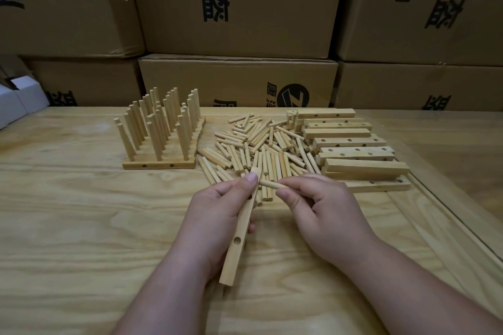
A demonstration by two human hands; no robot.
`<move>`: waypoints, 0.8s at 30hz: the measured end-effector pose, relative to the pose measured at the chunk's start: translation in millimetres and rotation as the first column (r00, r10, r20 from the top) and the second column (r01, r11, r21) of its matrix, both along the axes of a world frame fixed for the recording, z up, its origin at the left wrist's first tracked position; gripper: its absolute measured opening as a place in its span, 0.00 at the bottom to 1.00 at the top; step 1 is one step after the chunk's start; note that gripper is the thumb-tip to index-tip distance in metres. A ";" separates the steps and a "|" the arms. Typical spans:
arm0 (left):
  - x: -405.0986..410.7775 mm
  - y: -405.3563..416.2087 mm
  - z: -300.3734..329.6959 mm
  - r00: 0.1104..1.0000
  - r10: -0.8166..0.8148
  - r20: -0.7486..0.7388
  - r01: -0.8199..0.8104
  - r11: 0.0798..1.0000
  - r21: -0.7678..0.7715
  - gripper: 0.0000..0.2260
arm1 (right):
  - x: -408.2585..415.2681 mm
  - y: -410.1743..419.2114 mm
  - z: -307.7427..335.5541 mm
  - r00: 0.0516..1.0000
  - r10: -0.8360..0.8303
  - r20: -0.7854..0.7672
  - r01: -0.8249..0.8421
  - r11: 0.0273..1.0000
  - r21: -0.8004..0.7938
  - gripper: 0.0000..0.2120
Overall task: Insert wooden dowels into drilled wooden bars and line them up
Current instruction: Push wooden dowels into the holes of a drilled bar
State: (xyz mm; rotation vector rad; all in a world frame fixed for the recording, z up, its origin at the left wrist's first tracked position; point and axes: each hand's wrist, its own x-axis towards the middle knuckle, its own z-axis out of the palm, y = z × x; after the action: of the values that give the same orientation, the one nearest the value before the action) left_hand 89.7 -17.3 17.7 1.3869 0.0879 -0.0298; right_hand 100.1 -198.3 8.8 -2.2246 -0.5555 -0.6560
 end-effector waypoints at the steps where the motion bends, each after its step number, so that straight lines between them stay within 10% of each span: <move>1: -0.7 -0.2 0.1 1.000 -0.005 0.003 0.005 1.000 0.013 0.16 | 0.0 -0.3 0.2 1.000 -0.011 -0.007 0.011 1.000 0.011 0.09; 16: -2.6 3.7 -3.0 0.996 -0.081 0.029 0.076 0.987 0.143 0.17 | -2.8 -7.2 10.3 0.898 0.150 -0.413 -0.023 0.955 0.297 0.12; 24: -4.9 -3.6 0.9 0.999 -0.011 0.033 0.007 0.995 0.104 0.16 | -1.1 0.6 4.4 0.919 0.105 -0.381 0.054 0.922 0.384 0.05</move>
State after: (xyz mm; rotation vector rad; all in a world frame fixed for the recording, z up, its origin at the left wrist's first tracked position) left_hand 84.8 -20.9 18.6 1.4914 0.0564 -0.0097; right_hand 99.0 -197.7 13.2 -1.8928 -0.2212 -0.2550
